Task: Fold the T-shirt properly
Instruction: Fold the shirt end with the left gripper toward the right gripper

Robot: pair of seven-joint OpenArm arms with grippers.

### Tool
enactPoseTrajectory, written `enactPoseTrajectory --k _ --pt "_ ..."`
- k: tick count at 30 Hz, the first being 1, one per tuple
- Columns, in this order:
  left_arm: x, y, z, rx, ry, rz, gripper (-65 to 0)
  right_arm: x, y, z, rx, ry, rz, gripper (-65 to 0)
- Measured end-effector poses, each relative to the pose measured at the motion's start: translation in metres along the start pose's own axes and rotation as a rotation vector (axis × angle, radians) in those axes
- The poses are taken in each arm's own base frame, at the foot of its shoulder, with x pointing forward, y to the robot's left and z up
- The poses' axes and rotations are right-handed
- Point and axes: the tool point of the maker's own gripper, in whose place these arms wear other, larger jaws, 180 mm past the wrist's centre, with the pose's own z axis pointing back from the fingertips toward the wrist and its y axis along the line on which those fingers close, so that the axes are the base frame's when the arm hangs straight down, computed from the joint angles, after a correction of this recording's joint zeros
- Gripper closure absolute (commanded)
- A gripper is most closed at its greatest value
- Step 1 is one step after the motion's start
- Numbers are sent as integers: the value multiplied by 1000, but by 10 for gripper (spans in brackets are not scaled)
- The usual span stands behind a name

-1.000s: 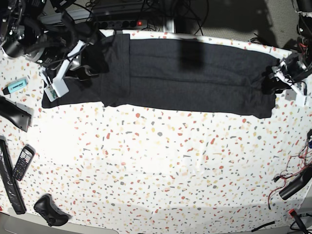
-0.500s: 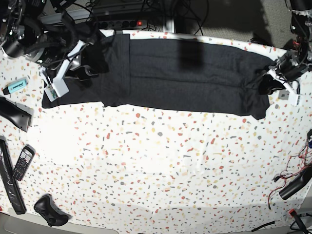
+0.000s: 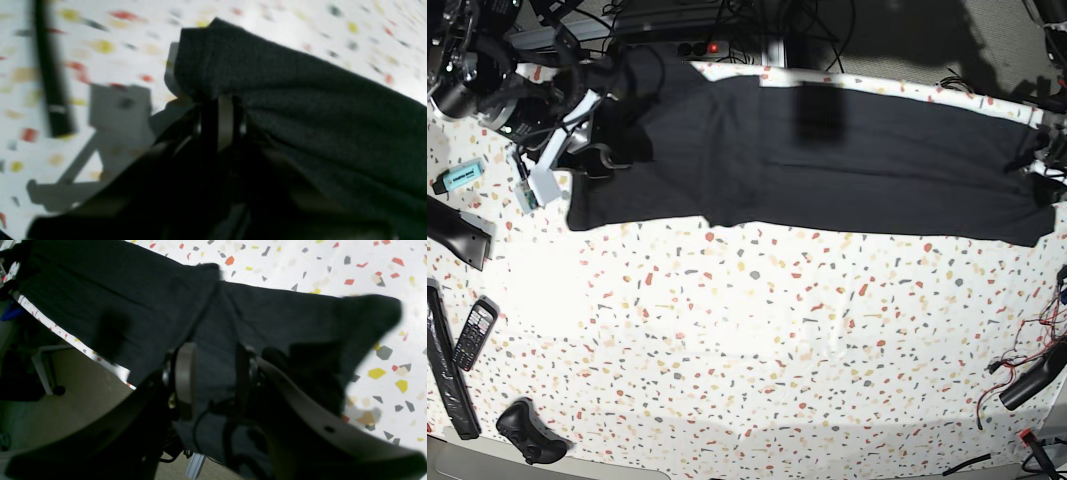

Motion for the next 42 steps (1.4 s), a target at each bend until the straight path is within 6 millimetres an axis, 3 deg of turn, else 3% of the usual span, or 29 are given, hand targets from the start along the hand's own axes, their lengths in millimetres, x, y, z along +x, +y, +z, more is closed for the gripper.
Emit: enactPoseTrajectory --k 5,10,19,26,29,36,42 --pt "14 -2 5 15 9 -43 0 -2 -5 0 -26 13 13 -191" --pt "38 -36 22 -23 8 -136 0 3 -10 -1 -45 5 29 -191" --pt "8 -142 74 -231 6 -122 0 14 -12 -1 -51 -22 45 -191" --pt "-37 -253 87 -554 144 -174 0 14 -12 -2 -50 -22 45 -191" --pt "-46 -286 92 -633 159 -153 0 14 -12 -2 -50 -22 45 -191" --pt "-49 -322 87 -638 141 -200 0 14 -12 -2 -50 -22 45 -191" --pt "-43 -338 82 -625 108 -244 0 14 -12 -2 -50 -21 45 -191"
